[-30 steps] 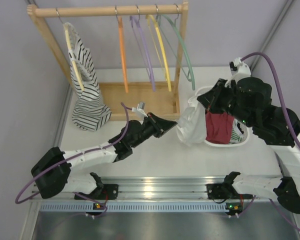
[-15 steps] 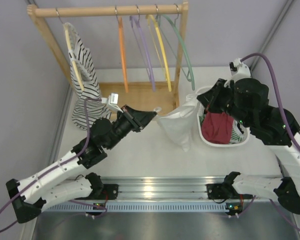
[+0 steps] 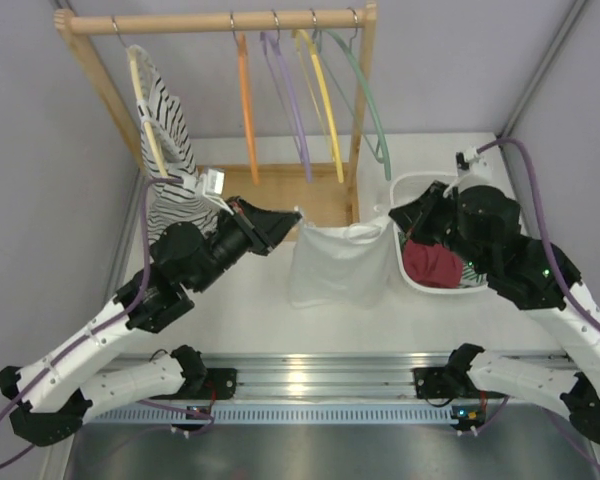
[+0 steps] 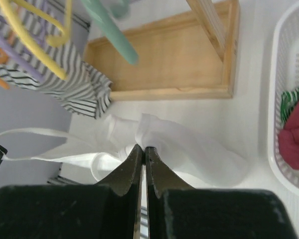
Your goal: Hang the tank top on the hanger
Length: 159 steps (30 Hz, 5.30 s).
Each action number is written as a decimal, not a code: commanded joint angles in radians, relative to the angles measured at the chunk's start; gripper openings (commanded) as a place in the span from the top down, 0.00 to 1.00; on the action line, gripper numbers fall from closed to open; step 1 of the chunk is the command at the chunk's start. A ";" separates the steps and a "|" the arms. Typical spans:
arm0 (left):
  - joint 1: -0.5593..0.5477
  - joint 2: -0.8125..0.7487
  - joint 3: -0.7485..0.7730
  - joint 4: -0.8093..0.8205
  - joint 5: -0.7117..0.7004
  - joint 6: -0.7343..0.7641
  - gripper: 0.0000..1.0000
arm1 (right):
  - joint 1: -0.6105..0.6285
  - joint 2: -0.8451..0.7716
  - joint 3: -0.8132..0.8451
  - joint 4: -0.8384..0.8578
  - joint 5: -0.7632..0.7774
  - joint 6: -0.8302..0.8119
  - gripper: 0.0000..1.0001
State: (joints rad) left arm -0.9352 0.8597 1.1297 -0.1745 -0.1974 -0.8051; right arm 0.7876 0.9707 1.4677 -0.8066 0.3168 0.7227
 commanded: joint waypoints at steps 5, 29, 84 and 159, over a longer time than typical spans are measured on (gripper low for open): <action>-0.004 -0.053 -0.401 -0.024 0.105 -0.144 1.00 | 0.016 -0.209 -0.589 0.185 -0.047 0.219 1.00; -0.011 -0.192 -0.809 -0.085 0.173 -0.247 0.60 | 0.094 -0.362 -0.952 0.109 -0.098 0.331 0.57; 0.245 0.740 1.228 -0.663 -0.444 0.655 0.27 | 0.108 -0.377 -0.785 -0.042 -0.059 0.146 0.47; 0.257 0.687 1.053 -0.605 -0.603 0.744 1.00 | 0.108 -0.371 -0.833 -0.026 -0.079 0.141 0.59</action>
State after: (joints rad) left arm -0.6762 1.6005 2.1838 -0.8902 -0.7727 -0.1055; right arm 0.8818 0.6033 0.6262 -0.8608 0.2344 0.8810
